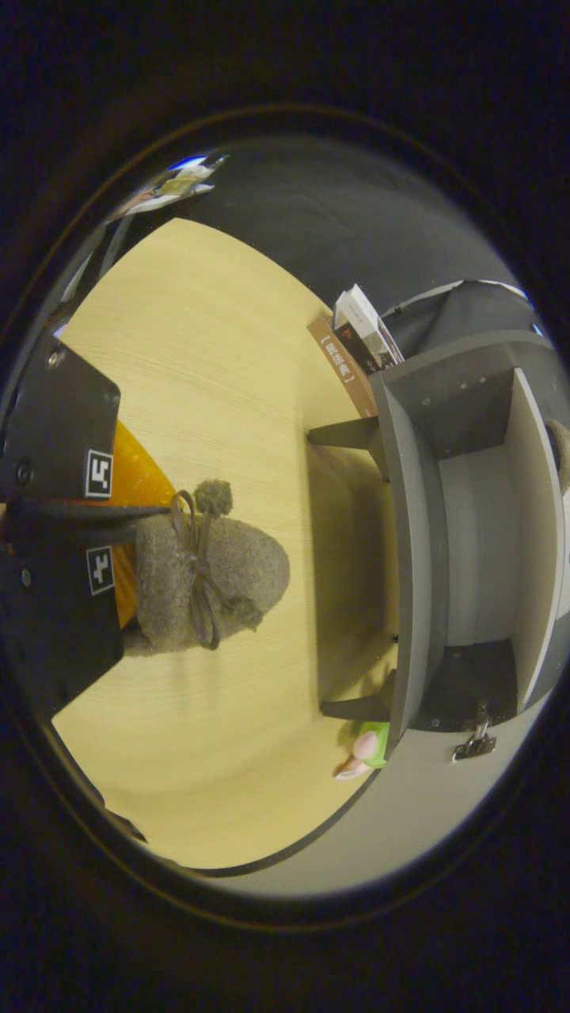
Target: Open the shoe cabinet door, grab the shoes and put them into the shoe cabinet, then close the shoe cabinet door.
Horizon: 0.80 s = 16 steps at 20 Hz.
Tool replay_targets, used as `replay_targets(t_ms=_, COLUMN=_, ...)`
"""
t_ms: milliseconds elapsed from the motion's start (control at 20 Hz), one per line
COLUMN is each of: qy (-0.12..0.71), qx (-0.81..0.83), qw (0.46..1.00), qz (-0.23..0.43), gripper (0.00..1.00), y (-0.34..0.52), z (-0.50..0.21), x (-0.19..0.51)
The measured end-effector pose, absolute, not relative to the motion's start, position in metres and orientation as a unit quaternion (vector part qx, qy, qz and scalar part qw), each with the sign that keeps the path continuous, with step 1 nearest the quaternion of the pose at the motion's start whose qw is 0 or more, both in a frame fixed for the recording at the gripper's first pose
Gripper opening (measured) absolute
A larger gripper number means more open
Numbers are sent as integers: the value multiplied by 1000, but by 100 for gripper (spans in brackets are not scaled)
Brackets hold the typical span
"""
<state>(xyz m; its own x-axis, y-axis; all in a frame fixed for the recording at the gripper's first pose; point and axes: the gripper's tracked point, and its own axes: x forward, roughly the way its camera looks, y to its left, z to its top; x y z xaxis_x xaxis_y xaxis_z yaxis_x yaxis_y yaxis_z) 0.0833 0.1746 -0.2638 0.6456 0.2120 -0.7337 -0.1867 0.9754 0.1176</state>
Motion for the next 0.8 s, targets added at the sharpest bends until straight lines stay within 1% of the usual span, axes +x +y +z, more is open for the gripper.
replay_targets(t_ms=50, qy=403, qx=18, qw=908, qz=114, gripper=11, y=172, z=-259, x=83)
replay_targets(t_ms=100, qy=397, qx=16, qw=910, qz=120, gripper=9, y=170, z=-251, x=82)
replay_targets(t_ms=300, qy=353, qx=-7, qw=925, qz=139, gripper=7, y=176, z=-206, x=79)
replay_targets(t_ms=600, qy=277, qx=-13, qw=949, qz=150, gripper=7, y=175, z=-102, x=87)
replay_targets(t_ms=800, qy=209, qx=-31, qw=967, qz=141, gripper=7, y=163, z=-21, x=114)
